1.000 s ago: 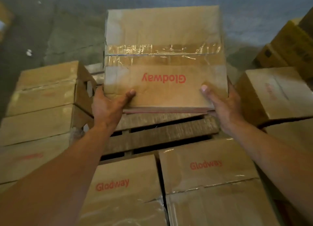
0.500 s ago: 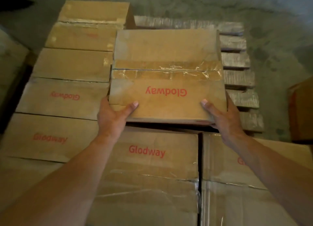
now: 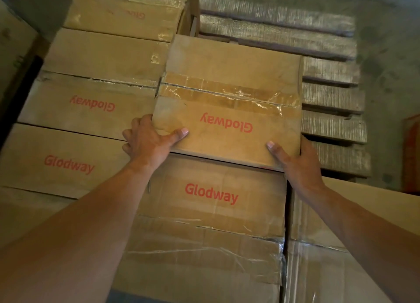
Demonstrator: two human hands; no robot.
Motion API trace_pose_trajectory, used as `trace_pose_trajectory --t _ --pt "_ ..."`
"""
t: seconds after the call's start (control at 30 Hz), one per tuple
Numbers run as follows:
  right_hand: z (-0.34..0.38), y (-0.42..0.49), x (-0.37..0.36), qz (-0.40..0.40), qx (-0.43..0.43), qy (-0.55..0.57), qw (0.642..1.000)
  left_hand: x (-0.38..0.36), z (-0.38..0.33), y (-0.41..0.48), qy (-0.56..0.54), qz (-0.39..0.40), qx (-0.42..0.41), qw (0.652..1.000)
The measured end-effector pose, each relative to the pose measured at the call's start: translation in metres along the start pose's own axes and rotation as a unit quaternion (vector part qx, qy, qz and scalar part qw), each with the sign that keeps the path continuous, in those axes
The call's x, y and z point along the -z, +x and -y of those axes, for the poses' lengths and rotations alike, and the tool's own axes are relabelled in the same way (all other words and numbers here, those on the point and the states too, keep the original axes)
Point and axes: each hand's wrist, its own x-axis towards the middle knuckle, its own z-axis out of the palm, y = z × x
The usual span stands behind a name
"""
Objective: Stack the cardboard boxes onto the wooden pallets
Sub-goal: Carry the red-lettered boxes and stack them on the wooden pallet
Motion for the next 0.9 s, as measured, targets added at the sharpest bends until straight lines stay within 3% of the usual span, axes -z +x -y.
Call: trace_pose_trajectory --t 0.33,0.7,0.9 --pt "-0.004 0.018 -0.009 0.011 -0.057 -0.139 0.989 -0.019 -0.002 0.012 0.041 -0.014 0.021 0.999" --pt "0.000 0.020 -0.011 0.031 -0.079 -0.166 0.982 -0.022 -0.006 0.007 0.108 -0.029 0.007 0.994" --pt "0.016 0.011 0.014 -0.057 -0.014 -0.163 0.985 -0.033 -0.037 -0.028 0.055 -0.064 -0.159 0.984"
